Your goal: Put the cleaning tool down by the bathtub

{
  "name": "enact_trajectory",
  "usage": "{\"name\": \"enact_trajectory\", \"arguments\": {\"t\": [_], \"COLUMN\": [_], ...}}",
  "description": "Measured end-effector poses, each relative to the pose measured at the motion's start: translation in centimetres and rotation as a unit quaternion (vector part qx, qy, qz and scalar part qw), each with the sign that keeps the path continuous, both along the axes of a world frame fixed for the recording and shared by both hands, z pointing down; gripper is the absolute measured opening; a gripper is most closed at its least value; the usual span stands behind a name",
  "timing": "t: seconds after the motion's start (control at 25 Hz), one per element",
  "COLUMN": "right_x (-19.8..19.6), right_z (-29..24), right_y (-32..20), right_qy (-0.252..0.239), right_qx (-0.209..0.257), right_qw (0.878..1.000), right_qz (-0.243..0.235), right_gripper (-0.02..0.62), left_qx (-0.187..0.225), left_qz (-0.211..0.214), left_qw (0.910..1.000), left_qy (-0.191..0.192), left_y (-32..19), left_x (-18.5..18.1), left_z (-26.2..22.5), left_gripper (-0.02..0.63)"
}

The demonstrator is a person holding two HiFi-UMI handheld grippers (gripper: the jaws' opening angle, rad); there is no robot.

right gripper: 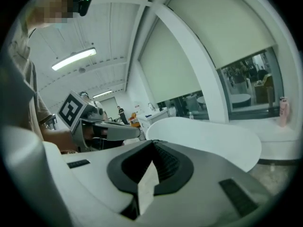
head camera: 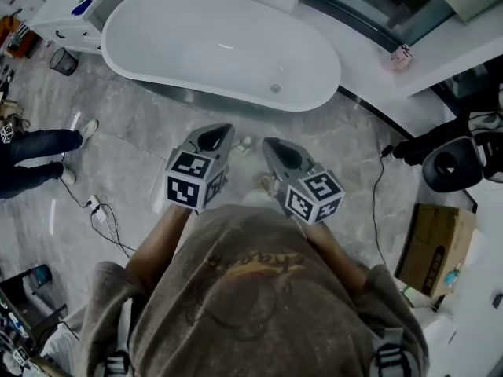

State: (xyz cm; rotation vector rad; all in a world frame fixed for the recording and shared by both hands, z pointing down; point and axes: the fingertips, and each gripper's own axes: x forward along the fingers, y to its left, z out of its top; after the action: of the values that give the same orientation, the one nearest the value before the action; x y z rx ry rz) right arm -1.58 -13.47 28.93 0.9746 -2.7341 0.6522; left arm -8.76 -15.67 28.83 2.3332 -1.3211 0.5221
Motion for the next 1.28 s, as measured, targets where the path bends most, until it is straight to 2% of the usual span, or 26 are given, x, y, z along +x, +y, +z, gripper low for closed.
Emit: {"name": "enact_trajectory", "arguments": {"t": [0.16, 0.28, 0.48, 0.64, 0.8, 1.28], "right_x": [-0.4, -0.4, -0.9, -1.7, -2.2, -2.2], "right_z": [-4.2, -6.7, -9.4, -10.1, -10.1, -9.0], "right_y": [0.6, 0.7, 0.8, 1.0, 0.8, -0.1], "right_qy": [-0.010, -0.032, -0.071, -0.086, -0.086, -0.085], "right_qx": [0.055, 0.080, 0.116, 0.128, 0.130, 0.124], "right_qw": [0.998, 0.996, 0.991, 0.987, 0.987, 0.987], "right_qz": [-0.008, -0.008, -0.022, -0.038, -0.043, -0.052], "right_gripper": [0.000, 0.000, 0.000, -0.002, -0.002, -0.002], "left_qx": [0.057, 0.092, 0.130, 0.156, 0.143, 0.140], "left_qz": [0.022, 0.036, 0.040, 0.032, 0.027, 0.016], "left_qw": [0.9974, 0.9939, 0.9886, 0.9845, 0.9862, 0.9876], "left_qy": [0.038, 0.049, 0.065, 0.074, 0.078, 0.069], "left_y": [1.2, 2.1, 2.4, 2.2, 2.5, 1.8], "left_x": [-0.7, -0.8, -1.6, -2.6, -3.1, -2.7], "left_z": [-3.8, -5.8, -7.6, -8.5, -8.1, -7.3], "left_gripper": [0.005, 0.005, 0.005, 0.005, 0.005, 0.005]}}
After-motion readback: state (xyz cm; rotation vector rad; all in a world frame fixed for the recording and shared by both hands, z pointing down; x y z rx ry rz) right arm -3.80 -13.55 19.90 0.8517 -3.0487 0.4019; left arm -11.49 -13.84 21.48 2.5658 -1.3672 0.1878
